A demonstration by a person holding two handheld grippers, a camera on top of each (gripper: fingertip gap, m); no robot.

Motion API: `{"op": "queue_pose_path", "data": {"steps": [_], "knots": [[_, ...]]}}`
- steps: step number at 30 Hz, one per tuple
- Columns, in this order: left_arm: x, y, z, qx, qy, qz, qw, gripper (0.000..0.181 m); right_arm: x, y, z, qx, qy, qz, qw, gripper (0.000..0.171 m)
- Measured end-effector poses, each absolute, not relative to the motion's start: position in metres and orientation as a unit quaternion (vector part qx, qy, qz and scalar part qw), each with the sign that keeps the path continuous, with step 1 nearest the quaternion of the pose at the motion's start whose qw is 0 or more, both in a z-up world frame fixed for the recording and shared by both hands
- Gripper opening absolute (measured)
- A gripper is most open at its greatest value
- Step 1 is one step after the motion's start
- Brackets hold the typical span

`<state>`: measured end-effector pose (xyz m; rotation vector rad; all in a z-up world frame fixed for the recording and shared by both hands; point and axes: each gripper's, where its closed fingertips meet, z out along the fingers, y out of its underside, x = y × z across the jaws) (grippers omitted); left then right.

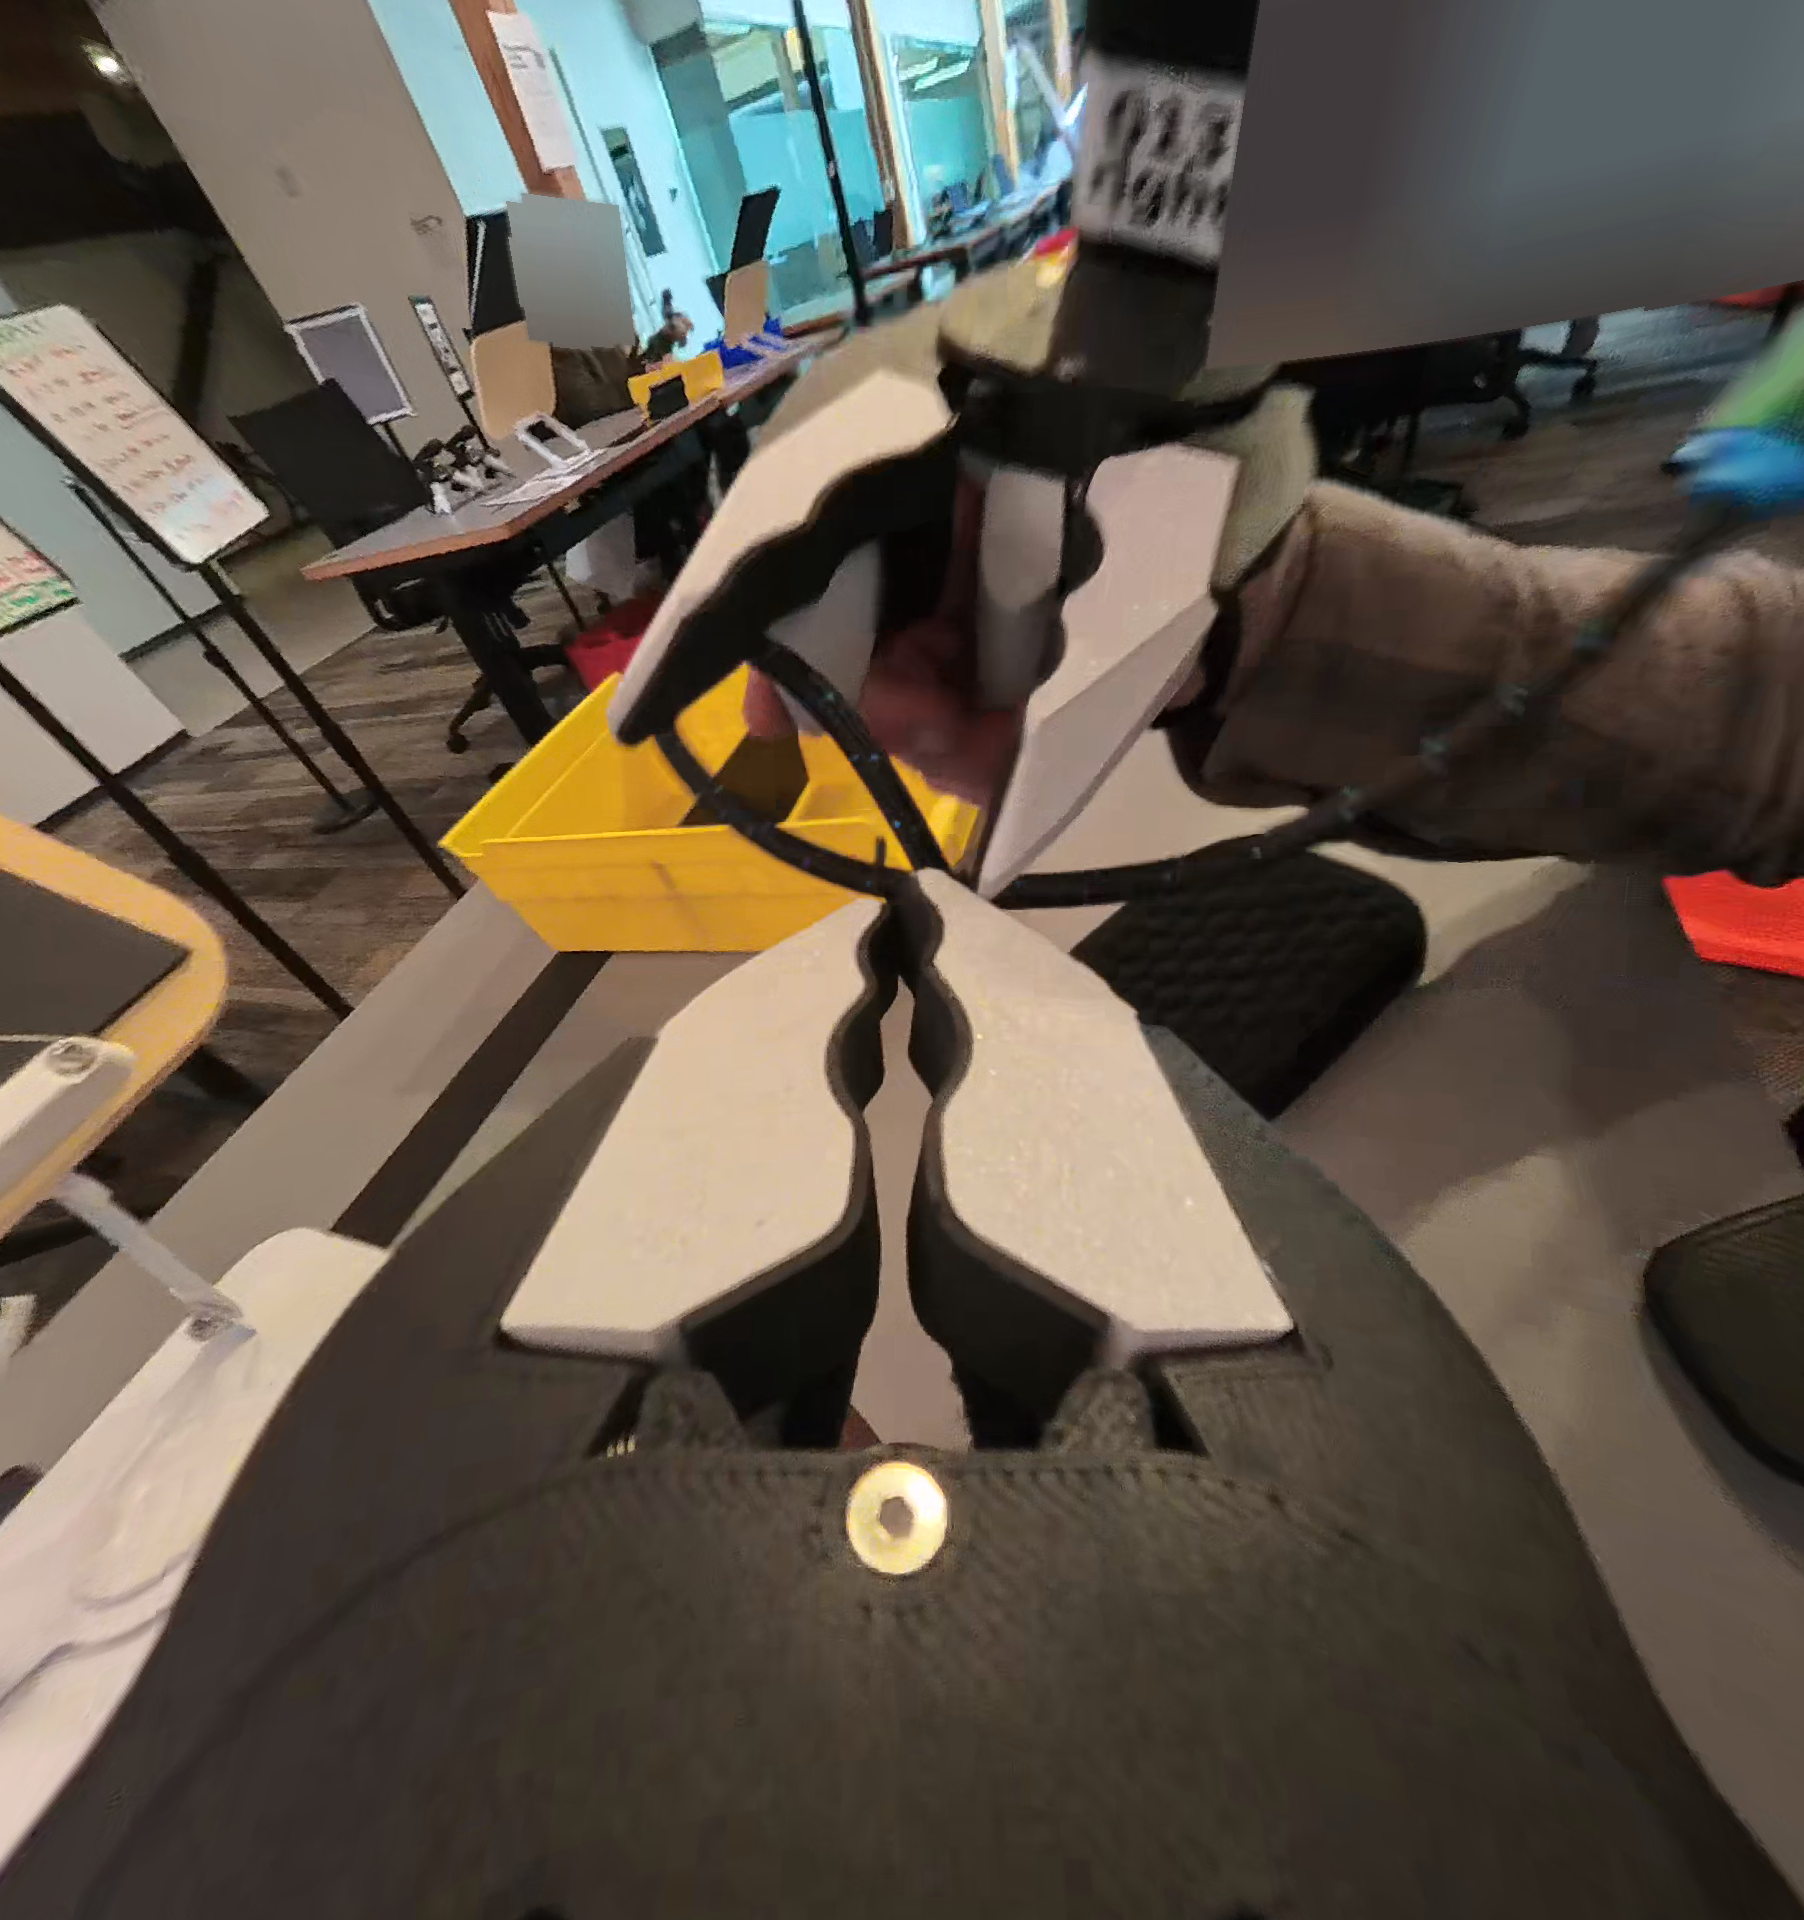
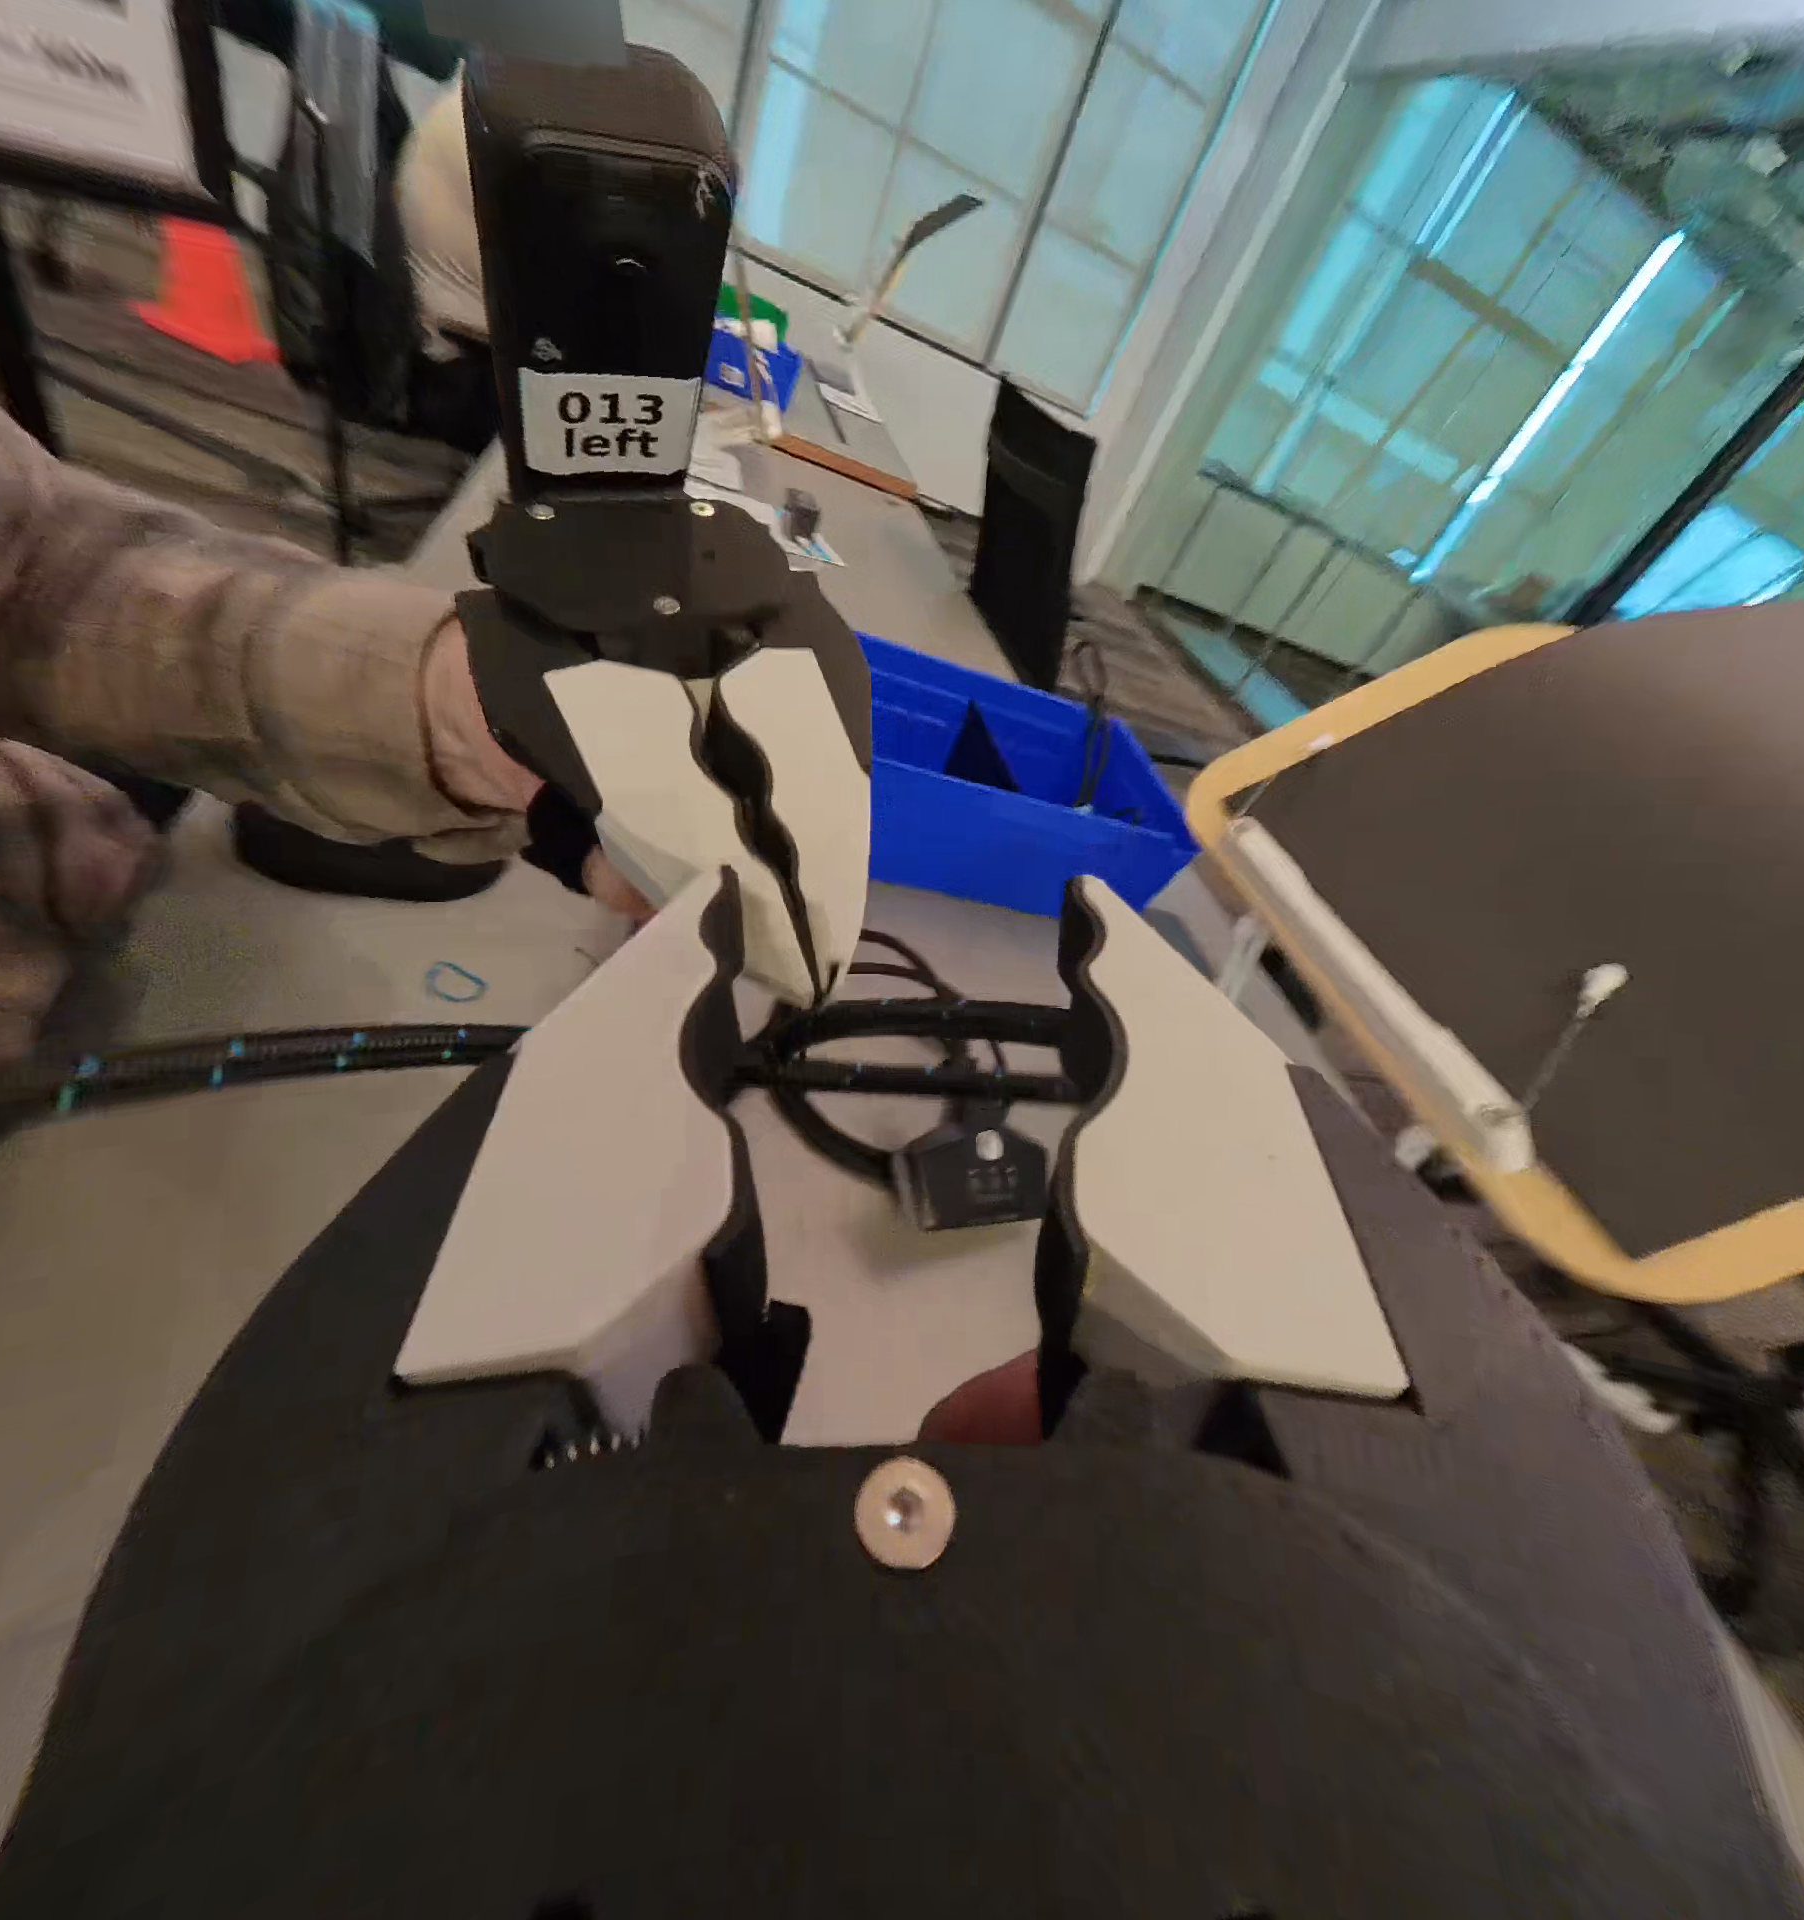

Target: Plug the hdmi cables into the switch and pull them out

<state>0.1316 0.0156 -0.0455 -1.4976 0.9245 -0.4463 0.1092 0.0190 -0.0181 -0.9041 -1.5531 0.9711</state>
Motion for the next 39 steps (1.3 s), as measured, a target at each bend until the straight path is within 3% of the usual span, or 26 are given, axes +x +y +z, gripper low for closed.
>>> {"op": "queue_pose_path", "data": {"steps": [2,8,12,17,22,24,28,31,35,39], "knots": [[0.133,0.011,-0.042,-0.64,0.398,-0.227,0.617,0.0,0.111,0.022,-0.03,-0.385,-0.645,0.436,0.496,0.071],[0.142,-0.003,-0.033,-0.62,0.409,-0.296,0.601,0.0,0.112,0.017,-0.039,-0.382,-0.578,0.586,0.421,0.065],[0.135,-0.006,-0.018,-0.598,0.37,-0.369,0.607,0.0,0.125,0.011,-0.024,-0.338,-0.554,0.623,0.436,0.059],[0.132,-0.003,-0.022,-0.598,0.359,-0.384,0.605,0.0,0.146,0.021,-0.026,-0.322,-0.61,0.466,0.554,0.058],[0.13,0.001,-0.062,-0.657,0.412,-0.299,0.556,0.0,0.17,0.03,-0.042,-0.356,-0.656,0.333,0.577,0.053],[0.127,0.005,-0.087,-0.692,0.431,-0.244,0.525,0.003,0.18,0.036,-0.05,-0.377,-0.662,0.291,0.578,0.053],[0.129,0.004,-0.133,-0.738,0.449,-0.215,0.455,0.034,0.19,0.047,-0.1,-0.415,-0.715,0.196,0.526,0.049],[0.142,0.005,-0.16,-0.752,0.453,-0.197,0.436,0.046,0.19,0.06,-0.134,-0.406,-0.746,0.133,0.511,0.042],[0.15,0.018,-0.207,-0.767,0.495,-0.118,0.39,0.047,0.184,0.066,-0.167,-0.414,-0.763,0.126,0.481,0.039],[0.155,0.032,-0.223,-0.79,0.449,-0.176,0.379,0.036,0.177,0.062,-0.177,-0.407,-0.767,0.136,0.478,0.037]]}}
